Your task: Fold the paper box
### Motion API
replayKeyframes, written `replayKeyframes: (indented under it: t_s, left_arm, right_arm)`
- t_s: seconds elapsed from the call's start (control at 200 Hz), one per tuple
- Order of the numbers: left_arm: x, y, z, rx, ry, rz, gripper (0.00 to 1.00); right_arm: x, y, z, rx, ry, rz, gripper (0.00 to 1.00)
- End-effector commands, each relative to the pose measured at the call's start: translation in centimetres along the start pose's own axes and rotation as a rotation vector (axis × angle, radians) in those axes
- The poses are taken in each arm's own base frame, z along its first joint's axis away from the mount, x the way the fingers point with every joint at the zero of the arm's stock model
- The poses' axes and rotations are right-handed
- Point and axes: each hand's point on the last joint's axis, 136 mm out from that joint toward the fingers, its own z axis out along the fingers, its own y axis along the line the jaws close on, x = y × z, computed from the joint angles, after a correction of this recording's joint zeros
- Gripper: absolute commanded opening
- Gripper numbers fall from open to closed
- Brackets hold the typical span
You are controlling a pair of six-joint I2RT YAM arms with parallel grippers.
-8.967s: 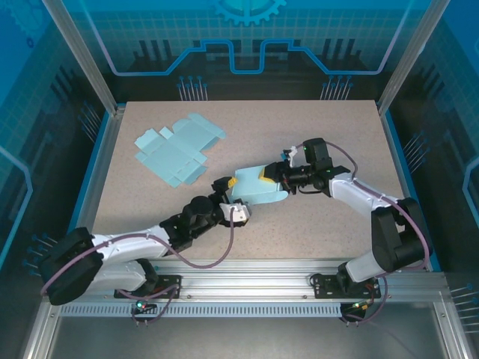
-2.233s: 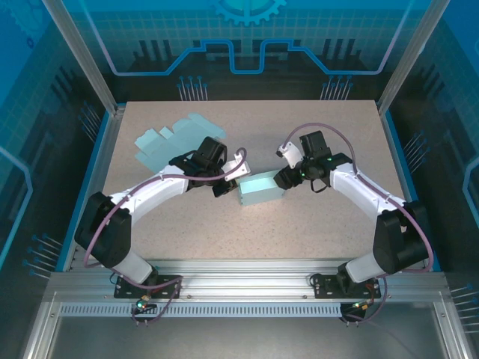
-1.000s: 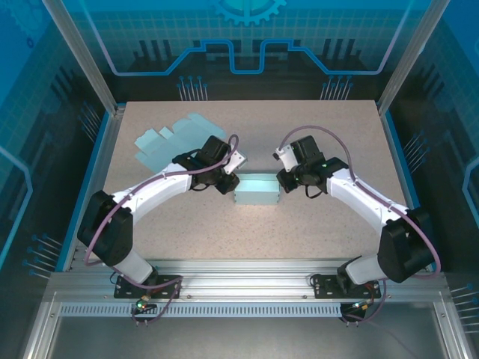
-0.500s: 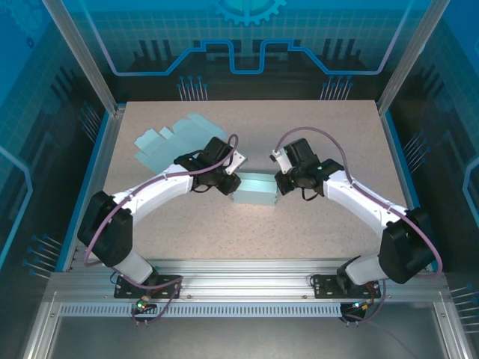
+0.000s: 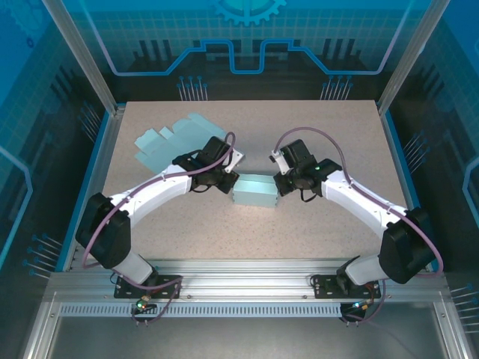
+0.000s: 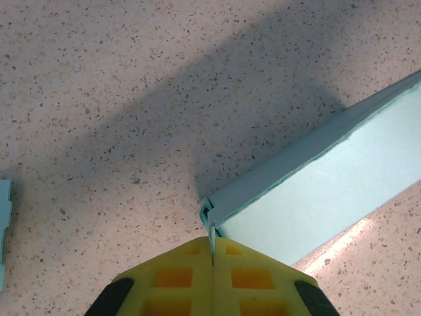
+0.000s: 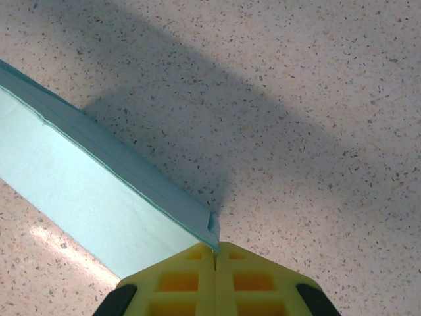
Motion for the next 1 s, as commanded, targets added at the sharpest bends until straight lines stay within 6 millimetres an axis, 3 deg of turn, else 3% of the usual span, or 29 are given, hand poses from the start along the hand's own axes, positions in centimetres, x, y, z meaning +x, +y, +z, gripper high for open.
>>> replayKeyframes:
  t_s: [0.0, 0.305, 0.515, 0.805, 0.996]
  left_arm:
    - [-1.4, -1.5, -0.8, 0.062, -0.063, -0.039, 0.0]
    - [-1.6, -3.1, -1.3, 0.08, -0.138, -0.112, 0.0]
    - [-0.8, -3.3, -0.6, 0.053, -0.15, -0.142, 0.0]
    - [-1.2, -2.8, -1.1, 0.028, -0.18, -0.171, 0.0]
    - [-1.6, -3.5, -1.1, 0.044, -0.204, -0.176, 0.0]
  right_arm:
    - [-1.0, 2.2, -0.1, -0.048, -0.01, 0.034, 0.02]
    - [-1.9, 3.0, 0.3, -0.017, -0.031, 0.144, 0.02]
    - [-3.0, 3.9, -0.1, -0.044, -0.078, 0.214, 0.14]
    - [-2.1, 3.6, -0.2, -0.007, -0.055, 0.244, 0.16]
    - [-2.5, 4.2, -0.5, -0.049, -0.083, 0.29, 0.16]
